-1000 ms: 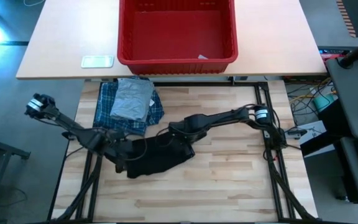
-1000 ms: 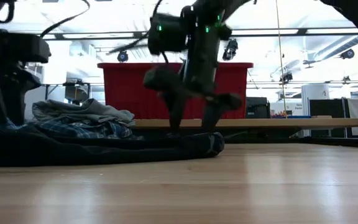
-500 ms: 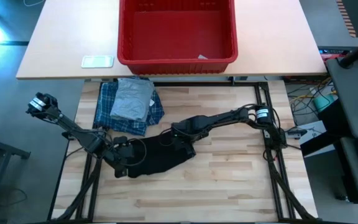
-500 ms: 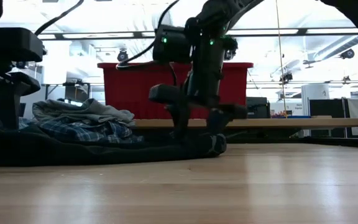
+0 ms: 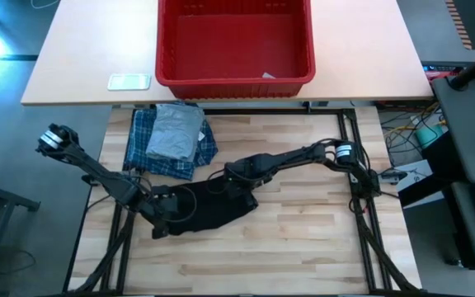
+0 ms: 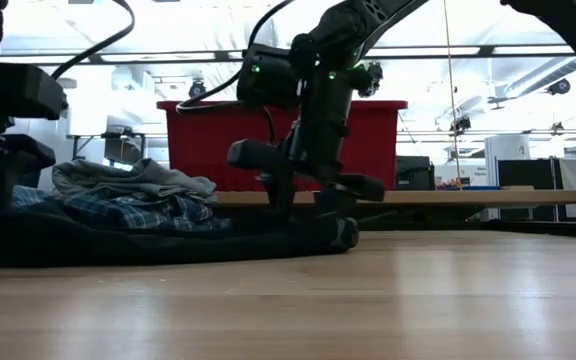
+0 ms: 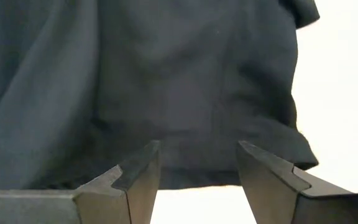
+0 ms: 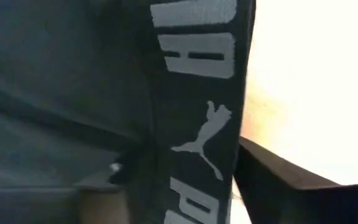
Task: Fold Laundry from Bin
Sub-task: Fold the black underwear
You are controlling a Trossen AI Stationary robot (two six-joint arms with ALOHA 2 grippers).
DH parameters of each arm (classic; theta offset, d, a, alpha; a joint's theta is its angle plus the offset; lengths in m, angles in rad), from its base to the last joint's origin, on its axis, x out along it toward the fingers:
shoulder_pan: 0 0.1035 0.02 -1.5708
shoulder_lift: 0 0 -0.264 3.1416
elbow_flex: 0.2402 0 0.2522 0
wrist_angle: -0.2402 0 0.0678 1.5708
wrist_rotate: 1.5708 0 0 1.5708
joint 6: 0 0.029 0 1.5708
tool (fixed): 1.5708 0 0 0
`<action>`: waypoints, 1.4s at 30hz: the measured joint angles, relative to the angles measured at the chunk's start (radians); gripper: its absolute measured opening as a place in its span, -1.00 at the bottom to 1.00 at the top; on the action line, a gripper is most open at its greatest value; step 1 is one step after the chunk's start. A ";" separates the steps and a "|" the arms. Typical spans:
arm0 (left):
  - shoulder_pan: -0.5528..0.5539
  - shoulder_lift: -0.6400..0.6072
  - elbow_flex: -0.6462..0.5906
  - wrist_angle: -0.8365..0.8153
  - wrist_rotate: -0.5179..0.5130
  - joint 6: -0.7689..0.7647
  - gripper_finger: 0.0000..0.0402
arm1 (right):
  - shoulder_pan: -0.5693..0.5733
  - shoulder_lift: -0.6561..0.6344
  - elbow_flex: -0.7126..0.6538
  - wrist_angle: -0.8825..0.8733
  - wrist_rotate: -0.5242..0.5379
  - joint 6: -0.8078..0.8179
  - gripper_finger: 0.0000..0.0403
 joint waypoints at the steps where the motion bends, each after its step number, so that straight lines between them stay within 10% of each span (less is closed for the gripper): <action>1: 0.001 0.007 0.002 0.004 0.000 0.000 -0.05 | 0.001 -0.001 0.000 -0.005 0.009 -0.007 -0.12; 7: 0.024 0.015 0.033 0.002 -0.069 0.004 -0.05 | -0.002 -0.016 -0.001 -0.058 0.015 -0.098 -0.84; 20: 0.090 -0.037 0.047 -0.015 -0.078 -0.003 -0.05 | -0.052 -0.285 -0.011 -0.776 0.155 -0.126 -0.89; 27: 0.090 -0.039 0.047 -0.022 -0.078 -0.049 -0.05 | -0.021 -0.383 -0.009 -0.595 0.138 -0.017 -0.89; 42: 0.090 -0.046 0.047 -0.045 -0.035 -0.049 -0.05 | 0.069 -0.111 0.090 -0.343 0.023 -0.059 -0.85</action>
